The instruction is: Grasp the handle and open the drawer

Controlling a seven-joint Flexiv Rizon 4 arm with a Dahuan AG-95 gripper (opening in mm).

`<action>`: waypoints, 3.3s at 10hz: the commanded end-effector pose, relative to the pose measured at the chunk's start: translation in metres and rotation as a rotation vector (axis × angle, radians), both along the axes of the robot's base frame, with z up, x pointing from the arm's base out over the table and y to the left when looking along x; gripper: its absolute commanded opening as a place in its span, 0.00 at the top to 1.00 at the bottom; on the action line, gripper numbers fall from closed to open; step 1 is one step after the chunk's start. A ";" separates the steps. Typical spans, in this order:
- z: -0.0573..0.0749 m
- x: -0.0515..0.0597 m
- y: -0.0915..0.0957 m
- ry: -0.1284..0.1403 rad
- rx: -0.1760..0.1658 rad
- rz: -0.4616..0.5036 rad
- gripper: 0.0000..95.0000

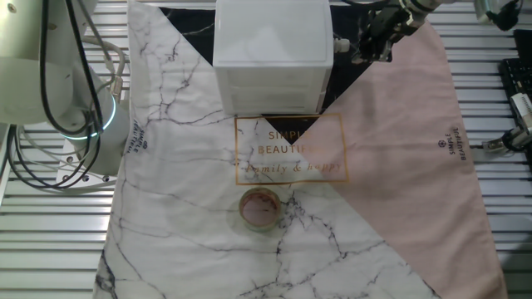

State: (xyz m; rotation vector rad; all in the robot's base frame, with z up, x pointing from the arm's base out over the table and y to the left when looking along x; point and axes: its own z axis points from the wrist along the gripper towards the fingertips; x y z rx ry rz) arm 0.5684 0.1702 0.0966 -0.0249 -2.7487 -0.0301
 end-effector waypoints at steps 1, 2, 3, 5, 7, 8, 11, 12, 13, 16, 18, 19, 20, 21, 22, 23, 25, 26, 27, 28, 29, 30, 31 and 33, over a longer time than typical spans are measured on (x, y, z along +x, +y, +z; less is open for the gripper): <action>-0.002 -0.003 -0.002 0.009 0.004 0.000 1.00; -0.003 -0.005 -0.003 0.012 0.004 0.000 1.00; -0.004 -0.006 -0.003 0.012 0.005 0.000 1.00; -0.006 -0.010 -0.005 0.016 0.007 0.000 1.00; -0.008 -0.012 -0.006 0.020 0.009 -0.003 1.00; -0.009 -0.013 -0.006 0.023 0.011 -0.003 1.00; -0.011 -0.015 -0.007 0.030 0.015 -0.005 1.00; -0.011 -0.015 -0.007 0.032 0.016 -0.008 1.00; -0.011 -0.015 -0.007 0.031 0.018 -0.007 1.00; -0.012 -0.016 -0.009 0.029 0.052 0.013 0.60; -0.012 -0.016 -0.009 0.030 0.055 0.014 0.40; -0.012 -0.016 -0.009 0.032 0.056 0.014 0.40; -0.012 -0.016 -0.009 0.031 0.057 0.012 0.40; -0.012 -0.016 -0.009 0.034 0.054 0.011 0.40; -0.012 -0.017 -0.009 0.039 0.051 0.006 0.40; -0.013 -0.017 -0.009 0.040 0.051 0.004 0.40; -0.014 -0.018 -0.009 0.041 0.050 0.001 0.40; -0.015 -0.019 -0.009 0.041 0.050 0.000 0.40; -0.016 -0.019 -0.009 0.043 0.049 -0.001 0.40; -0.018 -0.021 -0.009 0.044 0.049 -0.001 0.40; -0.019 -0.021 -0.009 0.045 0.049 -0.001 0.40; -0.019 -0.022 -0.009 0.052 0.047 -0.001 0.40; -0.020 -0.022 -0.008 0.058 0.045 -0.005 0.40; -0.021 -0.022 -0.007 0.077 0.039 -0.010 0.40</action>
